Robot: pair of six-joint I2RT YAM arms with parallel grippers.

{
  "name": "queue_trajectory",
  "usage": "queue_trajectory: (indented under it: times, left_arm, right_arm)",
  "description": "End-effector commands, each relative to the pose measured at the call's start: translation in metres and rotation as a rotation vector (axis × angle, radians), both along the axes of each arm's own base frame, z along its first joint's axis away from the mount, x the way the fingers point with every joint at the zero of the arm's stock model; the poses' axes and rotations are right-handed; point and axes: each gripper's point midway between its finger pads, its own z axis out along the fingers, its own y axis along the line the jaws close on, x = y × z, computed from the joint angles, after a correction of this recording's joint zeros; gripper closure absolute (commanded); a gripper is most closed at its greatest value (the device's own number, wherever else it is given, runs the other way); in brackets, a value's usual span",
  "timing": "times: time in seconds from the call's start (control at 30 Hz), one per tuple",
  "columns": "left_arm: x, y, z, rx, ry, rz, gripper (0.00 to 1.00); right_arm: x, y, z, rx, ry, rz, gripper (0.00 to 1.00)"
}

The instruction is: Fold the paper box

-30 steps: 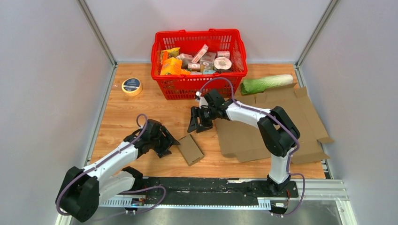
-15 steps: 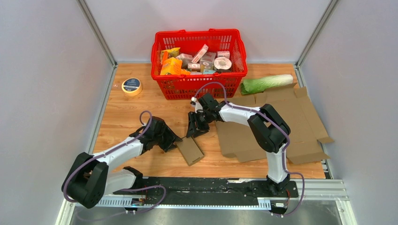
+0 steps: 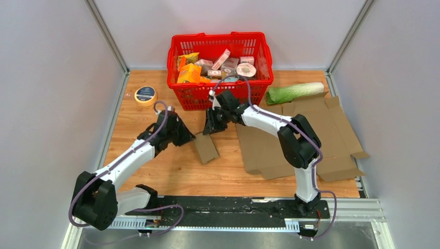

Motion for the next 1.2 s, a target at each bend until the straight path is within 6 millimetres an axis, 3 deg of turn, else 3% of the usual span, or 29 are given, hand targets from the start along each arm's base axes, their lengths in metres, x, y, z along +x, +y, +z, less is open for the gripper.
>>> queue_trajectory:
  times: [0.0, 0.1, 0.13, 0.17, 0.2, 0.23, 0.27, 0.3, 0.37, 0.4, 0.43, 0.5, 0.63, 0.67, 0.7, 0.77, 0.83, 0.87, 0.9, 0.97, 1.03, 1.07, 1.13, 1.17]
  left_arm:
    - [0.059, -0.023, 0.123, 0.033, -0.433, -0.178, 0.73]
    - [0.054, -0.014, 0.148, 0.115, -0.497, -0.216, 0.76]
    - [0.046, -0.010, 0.144, 0.121, -0.491, -0.214, 0.75]
    - [0.030, -0.009, 0.156, 0.093, -0.543, -0.217, 0.72]
    - [0.014, -0.003, 0.128, 0.102, -0.489, -0.218, 0.68]
    - [0.002, 0.000, 0.120, 0.096, -0.482, -0.225, 0.67]
    - [-0.017, 0.006, 0.120, 0.081, -0.493, -0.229, 0.65]
    - [-0.033, 0.013, 0.096, 0.092, -0.431, -0.228, 0.57]
    - [-0.065, 0.038, 0.081, 0.138, -0.366, -0.196, 0.47]
    - [-0.074, 0.045, 0.072, 0.148, -0.338, -0.185, 0.41]
    - [-0.080, 0.048, 0.069, 0.150, -0.331, -0.179, 0.39]
    - [-0.084, 0.049, 0.068, 0.148, -0.328, -0.188, 0.37]
    - [-0.059, 0.033, 0.073, 0.118, -0.345, -0.209, 0.35]
    - [-0.045, 0.027, 0.068, 0.124, -0.338, -0.217, 0.35]
    - [-0.034, 0.027, 0.074, 0.137, -0.340, -0.201, 0.35]
    - [-0.006, 0.033, 0.065, 0.205, -0.318, -0.181, 0.35]
    - [0.018, 0.034, 0.073, 0.221, -0.345, -0.173, 0.34]
    - [0.040, 0.038, 0.068, 0.205, -0.348, -0.167, 0.32]
    - [0.051, 0.039, 0.067, 0.188, -0.344, -0.165, 0.31]
    - [0.069, 0.039, 0.050, 0.134, -0.284, -0.187, 0.30]
    - [0.088, 0.046, 0.043, 0.120, -0.266, -0.183, 0.29]
    - [0.091, 0.043, 0.023, 0.095, -0.197, -0.216, 0.30]
    - [0.105, 0.038, 0.017, 0.061, -0.181, -0.239, 0.35]
    - [0.107, 0.031, 0.004, 0.028, -0.146, -0.262, 0.36]
  right_arm:
    - [0.027, 0.045, 0.103, 0.216, -0.284, 0.080, 0.64]
    - [0.029, 0.044, 0.133, 0.212, -0.430, 0.099, 0.59]
    - [0.028, 0.037, 0.133, 0.183, -0.458, 0.080, 0.57]
    - [0.022, 0.030, 0.134, 0.175, -0.473, 0.076, 0.52]
    - [0.000, 0.018, 0.123, 0.155, -0.467, 0.088, 0.40]
    - [-0.010, 0.011, 0.117, 0.142, -0.463, 0.087, 0.39]
    - [-0.023, 0.003, 0.107, 0.126, -0.452, 0.086, 0.29]
    - [-0.048, -0.011, 0.092, 0.091, -0.436, 0.096, 0.25]
    - [-0.064, -0.032, 0.071, 0.025, -0.441, 0.054, 0.18]
    - [-0.073, -0.035, 0.077, 0.062, -0.447, 0.046, 0.18]
    - [-0.081, -0.046, 0.055, 0.026, -0.399, 0.036, 0.18]
    - [-0.080, -0.056, 0.045, -0.010, -0.406, -0.001, 0.18]
    - [-0.061, -0.058, 0.031, -0.104, -0.398, -0.079, 0.20]
    - [-0.050, -0.050, 0.043, -0.098, -0.409, -0.114, 0.22]
    - [-0.040, -0.051, 0.029, -0.148, -0.403, -0.151, 0.23]
    - [-0.019, -0.046, 0.026, -0.159, -0.454, -0.219, 0.29]
    - [-0.001, -0.034, 0.021, -0.146, -0.487, -0.267, 0.30]
    - [0.006, -0.029, 0.015, -0.137, -0.491, -0.281, 0.31]
    - [0.016, -0.015, 0.026, -0.060, -0.506, -0.320, 0.32]
    - [0.026, -0.005, 0.019, -0.035, -0.482, -0.355, 0.31]
    - [0.039, 0.011, 0.027, 0.018, -0.470, -0.392, 0.30]
    - [0.042, 0.015, 0.013, 0.003, -0.453, -0.396, 0.30]
    - [0.054, 0.030, 0.021, 0.034, -0.457, -0.410, 0.30]
    - [0.057, 0.032, 0.008, 0.011, -0.444, -0.419, 0.32]
